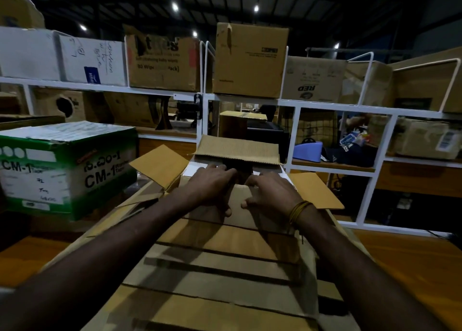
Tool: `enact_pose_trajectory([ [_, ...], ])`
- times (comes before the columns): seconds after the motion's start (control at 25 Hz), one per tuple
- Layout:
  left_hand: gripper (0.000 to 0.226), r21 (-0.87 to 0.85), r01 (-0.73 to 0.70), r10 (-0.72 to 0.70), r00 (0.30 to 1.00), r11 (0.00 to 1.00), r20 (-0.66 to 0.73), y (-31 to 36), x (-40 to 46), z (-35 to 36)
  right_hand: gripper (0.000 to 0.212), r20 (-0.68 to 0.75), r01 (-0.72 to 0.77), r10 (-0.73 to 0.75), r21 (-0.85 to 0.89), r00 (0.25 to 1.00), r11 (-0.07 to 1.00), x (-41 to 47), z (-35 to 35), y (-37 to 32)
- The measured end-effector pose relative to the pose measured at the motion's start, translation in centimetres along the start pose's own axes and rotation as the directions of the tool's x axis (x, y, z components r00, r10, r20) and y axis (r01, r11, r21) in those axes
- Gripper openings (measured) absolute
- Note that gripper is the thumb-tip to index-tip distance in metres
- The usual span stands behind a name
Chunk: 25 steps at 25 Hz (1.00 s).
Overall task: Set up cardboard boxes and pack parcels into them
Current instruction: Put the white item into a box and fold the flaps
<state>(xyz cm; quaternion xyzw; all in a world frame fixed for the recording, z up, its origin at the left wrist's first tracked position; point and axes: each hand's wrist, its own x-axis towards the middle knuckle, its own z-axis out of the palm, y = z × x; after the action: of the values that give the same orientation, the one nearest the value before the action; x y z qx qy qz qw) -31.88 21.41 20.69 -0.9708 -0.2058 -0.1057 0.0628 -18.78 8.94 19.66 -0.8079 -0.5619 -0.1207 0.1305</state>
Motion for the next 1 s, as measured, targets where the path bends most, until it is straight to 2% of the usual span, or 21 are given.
enact_pose_trajectory([
  [0.04, 0.074, -0.132, -0.026, 0.033, 0.998, 0.991, 0.05, -0.9, 0.4, -0.7, 0.044, -0.028, -0.005, 0.008, 0.1, 1.0, 0.995, 0.3, -0.2, 0.5],
  [0.12, 0.053, -0.414, -0.027, 0.085, 0.989, 0.91, 0.123, -2.9, 1.3, -1.8, 0.039, -0.124, -0.045, 0.074, 0.222, 0.99, 0.974, 1.2, -0.4, 1.5],
  [0.2, 0.048, -0.499, -0.005, 0.072, 0.991, 0.867, 0.116, -4.2, 2.1, -2.0, 0.041, -0.128, -0.09, 0.114, 0.178, 0.985, 0.98, 2.4, -0.2, 2.2],
  [0.36, 0.072, -0.507, 0.042, 0.062, 0.981, 0.861, 0.186, -4.8, 3.7, -1.9, 0.054, 0.037, -0.12, 0.117, 0.118, 0.992, 0.986, 4.7, 0.1, 2.7],
  [0.52, 0.075, -0.528, 0.075, 0.039, 0.979, 0.846, 0.201, -5.4, 5.8, -1.9, 0.071, 0.162, -0.127, 0.115, 0.068, 0.98, 0.99, 6.2, -0.8, 2.8],
  [0.6, 0.084, -0.462, 0.075, 0.021, 0.98, 0.884, 0.198, -5.7, 7.3, -1.8, 0.07, 0.222, -0.13, 0.116, 0.051, 0.968, 0.99, 6.9, -1.3, 2.8],
  [0.68, 0.093, -0.304, 0.077, -0.006, 0.973, 0.95, 0.229, -6.2, 8.9, -1.6, 0.065, 0.257, -0.147, 0.119, 0.089, 0.959, 0.985, 8.0, -1.8, 3.1],
  [0.8, 0.104, -0.158, 0.084, -0.035, 0.956, 0.984, 0.291, -7.0, 11.1, -1.3, 0.059, 0.285, -0.136, 0.114, 0.06, 0.952, 0.989, 9.9, -2.0, 4.3],
  [0.92, 0.105, -0.139, 0.072, -0.028, 0.954, 0.988, 0.299, -7.3, 12.5, -1.5, 0.057, 0.284, -0.124, 0.137, -0.064, 0.949, 0.99, 11.4, -1.0, 5.9],
  [1.0, 0.102, -0.197, 0.083, -0.018, 0.949, 0.977, 0.314, -7.7, 13.2, -1.4, 0.058, 0.266, -0.147, 0.175, -0.121, 0.948, 0.982, 12.2, -0.3, 6.7],
])
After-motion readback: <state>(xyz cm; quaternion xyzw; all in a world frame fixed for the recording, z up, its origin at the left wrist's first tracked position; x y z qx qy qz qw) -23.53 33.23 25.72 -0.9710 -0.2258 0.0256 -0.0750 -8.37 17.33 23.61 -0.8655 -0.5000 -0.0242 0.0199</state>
